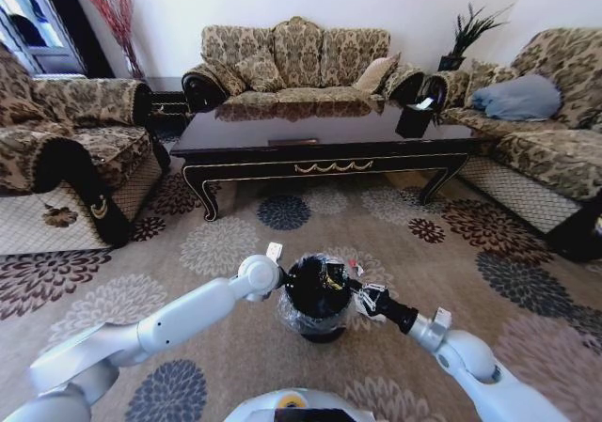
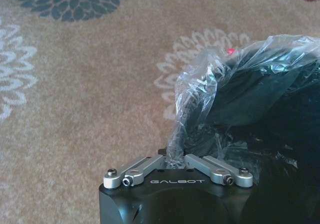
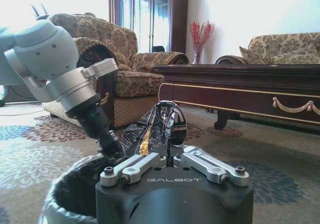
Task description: Move to the front of the table and pick up the trash from the floor, then place it into the trash bin.
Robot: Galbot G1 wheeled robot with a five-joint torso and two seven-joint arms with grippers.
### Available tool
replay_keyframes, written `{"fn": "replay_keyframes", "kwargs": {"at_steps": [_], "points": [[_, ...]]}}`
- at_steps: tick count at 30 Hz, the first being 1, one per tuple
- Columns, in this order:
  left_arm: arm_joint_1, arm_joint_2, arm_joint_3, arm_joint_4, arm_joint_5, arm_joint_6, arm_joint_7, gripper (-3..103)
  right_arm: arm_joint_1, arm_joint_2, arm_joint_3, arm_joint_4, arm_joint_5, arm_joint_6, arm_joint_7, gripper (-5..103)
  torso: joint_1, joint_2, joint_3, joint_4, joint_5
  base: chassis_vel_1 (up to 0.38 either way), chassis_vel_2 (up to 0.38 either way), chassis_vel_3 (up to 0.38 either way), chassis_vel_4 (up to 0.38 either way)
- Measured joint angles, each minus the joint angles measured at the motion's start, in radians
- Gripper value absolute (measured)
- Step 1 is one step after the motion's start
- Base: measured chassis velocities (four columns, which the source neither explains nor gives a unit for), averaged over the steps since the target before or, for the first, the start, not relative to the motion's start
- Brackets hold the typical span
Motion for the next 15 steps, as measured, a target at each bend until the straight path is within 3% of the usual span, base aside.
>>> {"fn": "replay_keyframes", "kwargs": {"at_steps": [5,8,10,11,15], "points": [[0.009,0.011,-0.01,-0.007,0.004,0.0,-0.001,0,0.0,-0.003,0.003,0.004,0.002,-0.002,-0.002,-2,0.0,0.0,0.0,-0.0001,-0.0001,0.0,0.0,0.0,0.0],[0.019,0.015,-0.017,-0.008,0.004,0.0,-0.001,0,0.001,0.0,0.002,0.012,0.003,-0.002,-0.011,13,0.0,0.0,0.0,0.0,0.0,0.0,0.0,0.0,0.0],[0.021,0.015,-0.019,-0.008,0.004,0.0,-0.002,0,0.002,0.001,0.002,0.013,0.004,-0.002,-0.012,13,0.0,0.0,0.0,0.0,-0.0001,0.0,0.0,0.0,0.0],[0.023,0.014,-0.02,-0.008,0.004,0.0,-0.003,0,0.005,0.001,0.002,0.013,0.005,-0.002,-0.013,23,0.0,0.0,0.0,0.0,-0.0001,0.0,0.0,0.0,0.0],[0.029,0.01,-0.022,-0.007,0.006,0.0,-0.007,0,0.005,-0.001,0.002,0.013,0.007,-0.003,-0.014,34,0.0,0.0,0.0,-0.0001,-0.0001,0.0,0.0,0.0,0.0]]}}
